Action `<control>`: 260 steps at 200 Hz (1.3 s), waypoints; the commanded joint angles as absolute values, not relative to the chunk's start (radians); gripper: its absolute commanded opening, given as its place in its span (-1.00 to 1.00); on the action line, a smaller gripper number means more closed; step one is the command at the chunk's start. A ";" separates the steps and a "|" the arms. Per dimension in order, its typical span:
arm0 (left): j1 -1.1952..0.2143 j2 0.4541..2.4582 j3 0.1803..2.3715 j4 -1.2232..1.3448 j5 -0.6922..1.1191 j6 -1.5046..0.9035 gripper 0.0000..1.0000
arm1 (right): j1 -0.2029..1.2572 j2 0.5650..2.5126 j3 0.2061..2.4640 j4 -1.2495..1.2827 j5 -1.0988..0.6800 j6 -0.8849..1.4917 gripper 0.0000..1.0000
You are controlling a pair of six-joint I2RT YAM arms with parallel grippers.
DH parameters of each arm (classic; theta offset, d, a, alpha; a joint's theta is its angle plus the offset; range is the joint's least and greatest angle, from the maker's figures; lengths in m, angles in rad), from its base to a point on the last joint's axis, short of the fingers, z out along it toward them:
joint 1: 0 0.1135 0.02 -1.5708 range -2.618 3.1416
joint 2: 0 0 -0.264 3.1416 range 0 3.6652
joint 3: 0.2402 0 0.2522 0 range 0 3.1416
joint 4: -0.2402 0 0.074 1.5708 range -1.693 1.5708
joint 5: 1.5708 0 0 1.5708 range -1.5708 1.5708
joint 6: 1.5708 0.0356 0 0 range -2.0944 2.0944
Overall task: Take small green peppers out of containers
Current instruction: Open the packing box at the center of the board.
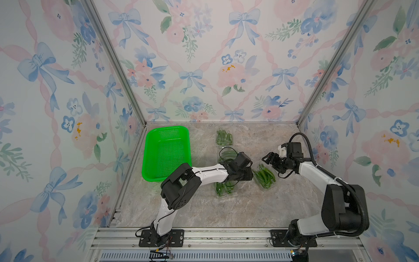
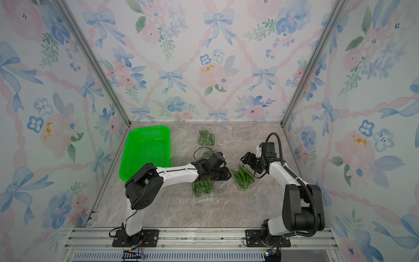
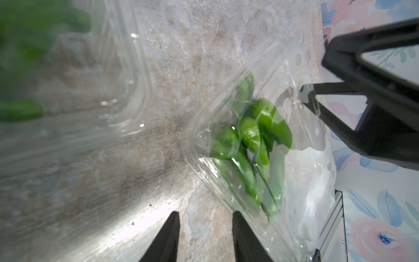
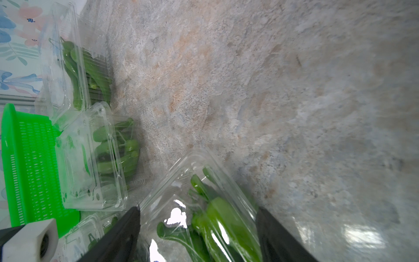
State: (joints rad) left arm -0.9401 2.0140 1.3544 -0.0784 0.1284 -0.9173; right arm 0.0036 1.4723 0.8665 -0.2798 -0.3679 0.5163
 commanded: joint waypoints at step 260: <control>-0.931 2.144 1.485 -0.118 0.135 -0.902 -0.23 | 0.089 1.490 0.825 -0.244 -0.414 0.588 0.56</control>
State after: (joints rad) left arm -0.9356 2.0838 1.4586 -0.1291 0.1486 -0.9173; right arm 0.0555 1.4731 0.8539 -0.1886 -0.3508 0.5583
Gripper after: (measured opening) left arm 0.408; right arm 0.784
